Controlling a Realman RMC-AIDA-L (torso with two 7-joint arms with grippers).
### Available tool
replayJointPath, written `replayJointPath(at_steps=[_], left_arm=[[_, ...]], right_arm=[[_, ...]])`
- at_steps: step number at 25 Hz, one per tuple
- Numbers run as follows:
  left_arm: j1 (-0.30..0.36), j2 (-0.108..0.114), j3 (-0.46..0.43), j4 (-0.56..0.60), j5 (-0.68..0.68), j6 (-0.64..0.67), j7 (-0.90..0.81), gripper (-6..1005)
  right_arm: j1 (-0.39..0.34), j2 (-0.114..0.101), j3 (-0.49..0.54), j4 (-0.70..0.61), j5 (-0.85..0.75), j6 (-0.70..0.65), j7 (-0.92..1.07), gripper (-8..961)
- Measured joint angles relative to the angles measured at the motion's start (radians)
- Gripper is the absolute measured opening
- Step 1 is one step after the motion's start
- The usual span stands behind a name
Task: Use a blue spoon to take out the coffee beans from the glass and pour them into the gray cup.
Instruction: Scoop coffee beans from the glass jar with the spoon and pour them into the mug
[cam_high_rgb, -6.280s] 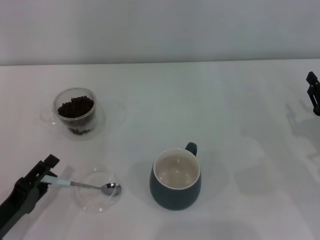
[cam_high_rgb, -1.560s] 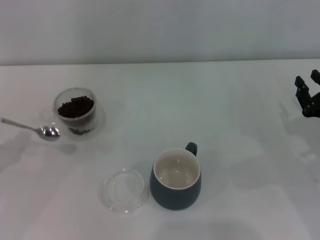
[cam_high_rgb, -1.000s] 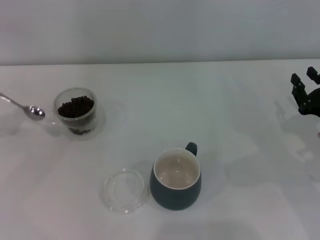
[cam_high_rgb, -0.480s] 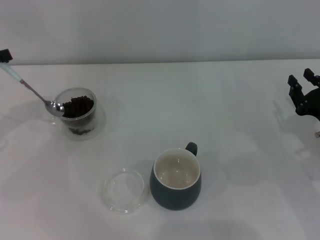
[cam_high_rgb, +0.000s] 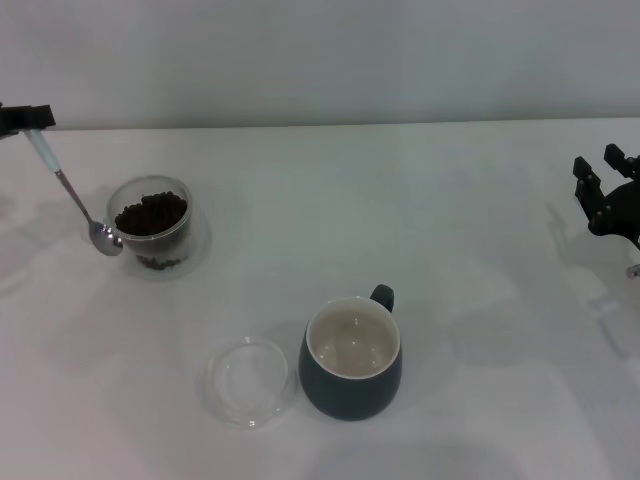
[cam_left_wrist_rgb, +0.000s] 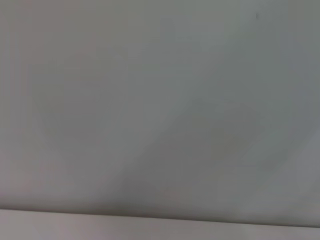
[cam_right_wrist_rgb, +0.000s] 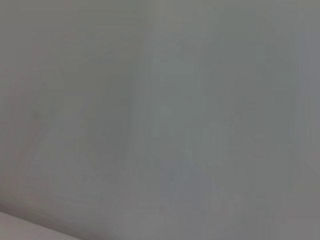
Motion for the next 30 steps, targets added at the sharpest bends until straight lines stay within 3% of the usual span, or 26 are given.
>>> replayJointPath(at_steps=[4, 16, 26, 28, 30], left_arm=[[-0.009, 0.001, -0.001, -0.001, 0.003, -0.018, -0.003, 137], [-0.018, 0.032, -0.025, 0.037, 0.001, -0.023, -0.049, 136], [-0.051, -0.019, -0.023, 0.012, 0.018, -0.076, 0.021, 135], [-0.051, -0.019, -0.023, 0.012, 0.018, -0.076, 0.021, 135], [-0.053, -0.042, -0.025, 0.016, 0.040, -0.095, 0.042, 135]], right_arm=[[0.003, 0.000, 0.000, -0.002, 0.005, 0.013, -0.001, 386], [0.026, -0.001, 0.000, -0.003, 0.006, 0.026, -0.005, 387], [0.035, -0.002, 0.000, -0.004, 0.002, 0.027, -0.005, 387], [0.036, -0.002, 0.000, -0.004, 0.001, 0.027, -0.005, 387], [0.036, -0.002, 0.000, -0.004, 0.001, 0.027, -0.005, 387]])
